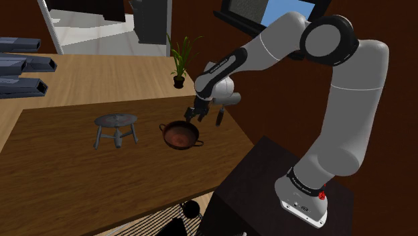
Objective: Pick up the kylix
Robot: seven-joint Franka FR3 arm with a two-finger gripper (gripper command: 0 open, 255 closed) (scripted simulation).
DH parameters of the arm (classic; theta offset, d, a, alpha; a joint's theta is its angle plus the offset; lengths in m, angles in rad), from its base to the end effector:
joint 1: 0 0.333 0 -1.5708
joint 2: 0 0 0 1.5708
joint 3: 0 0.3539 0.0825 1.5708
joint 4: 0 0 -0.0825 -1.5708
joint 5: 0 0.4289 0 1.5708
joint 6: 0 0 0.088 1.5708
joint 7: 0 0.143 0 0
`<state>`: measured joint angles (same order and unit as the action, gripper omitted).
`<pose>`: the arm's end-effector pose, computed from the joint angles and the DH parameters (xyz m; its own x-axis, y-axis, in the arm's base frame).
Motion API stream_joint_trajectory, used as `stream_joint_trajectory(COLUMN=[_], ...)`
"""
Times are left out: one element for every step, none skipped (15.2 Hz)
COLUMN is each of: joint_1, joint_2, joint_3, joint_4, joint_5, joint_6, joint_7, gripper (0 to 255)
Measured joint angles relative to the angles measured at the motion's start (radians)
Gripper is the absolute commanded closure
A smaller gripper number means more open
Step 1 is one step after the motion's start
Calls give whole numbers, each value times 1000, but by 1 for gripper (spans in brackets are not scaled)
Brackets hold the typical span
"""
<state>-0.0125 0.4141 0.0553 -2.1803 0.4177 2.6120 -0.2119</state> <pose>0.6013 0.0253 0.1592 0.9934 -0.1127 0.0211 -0.1048 -0.9670 -0.2323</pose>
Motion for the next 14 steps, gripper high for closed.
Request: stream_joint_trajectory(joint_1=[0,-4,-6,-9,-10,-12,-12,-13,-13,-14,-14,-14,-14,-14], joint_2=[16,30,46,62,72,82,92,98,101,103,103,104,104,104], joint_3=[4,8,11,14,17,19,22,23,23,23,23,23,23,23], joint_4=[5,6,11,15,15,17,18,21,23,23,24,24,24,24], joint_5=[6,12,17,22,26,30,33,34,35,35,35,35,35,35], joint_6=[10,22,33,44,54,63,71,74,75,76,77,77,77,77], joint_7=[-3,-11,-18,-25,-29,-35,-37,-39,-40,-41,-41,-41,-41,-41], gripper=[0,0,0,0,0,0,0,255,255,255,255,255,255,255])
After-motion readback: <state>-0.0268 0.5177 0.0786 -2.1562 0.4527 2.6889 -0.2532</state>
